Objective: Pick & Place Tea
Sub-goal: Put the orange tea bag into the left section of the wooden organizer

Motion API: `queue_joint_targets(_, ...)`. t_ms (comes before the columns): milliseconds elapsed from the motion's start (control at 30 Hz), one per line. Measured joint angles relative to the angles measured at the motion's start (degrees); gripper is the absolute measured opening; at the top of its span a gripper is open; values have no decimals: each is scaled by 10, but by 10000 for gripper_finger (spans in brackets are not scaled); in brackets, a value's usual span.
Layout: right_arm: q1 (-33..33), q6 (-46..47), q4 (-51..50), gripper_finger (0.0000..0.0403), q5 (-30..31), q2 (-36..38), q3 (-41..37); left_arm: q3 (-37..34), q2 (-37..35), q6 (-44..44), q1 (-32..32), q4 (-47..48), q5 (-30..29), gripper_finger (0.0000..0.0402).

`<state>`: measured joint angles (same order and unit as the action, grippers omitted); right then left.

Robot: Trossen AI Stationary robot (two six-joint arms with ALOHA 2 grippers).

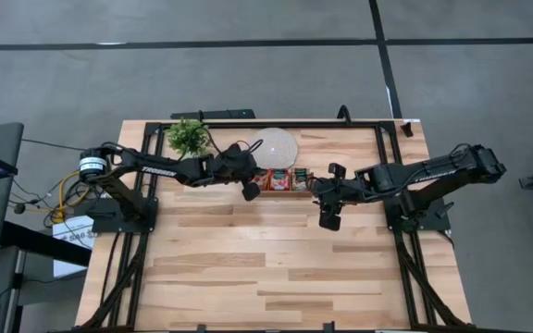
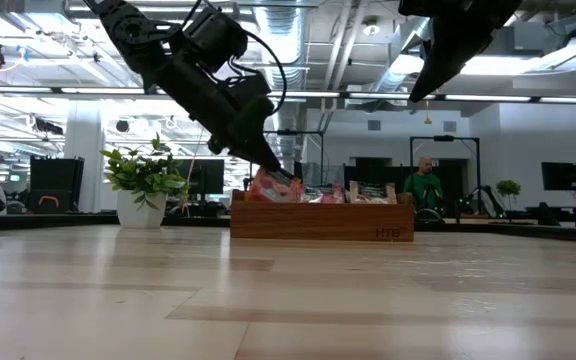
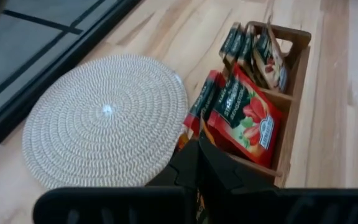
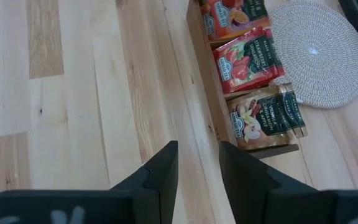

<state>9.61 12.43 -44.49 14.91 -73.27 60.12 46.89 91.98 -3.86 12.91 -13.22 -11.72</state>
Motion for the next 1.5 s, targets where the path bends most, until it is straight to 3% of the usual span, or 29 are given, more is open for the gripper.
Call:
queue_joint_targets(333,0,1,0,109,0,0,0,-1,0,-16,0,-7,-14,0)
queue_joint_targets(533,0,1,0,109,0,0,0,-60,0,-34,0,-122,-23,0)
queue_joint_targets(767,-5,1,0,109,0,0,0,-92,-2,-61,-3,-174,-26,0)
queue_joint_targets(1500,-24,-4,0,109,-14,0,0,-95,28,-28,-5,-202,-55,0)
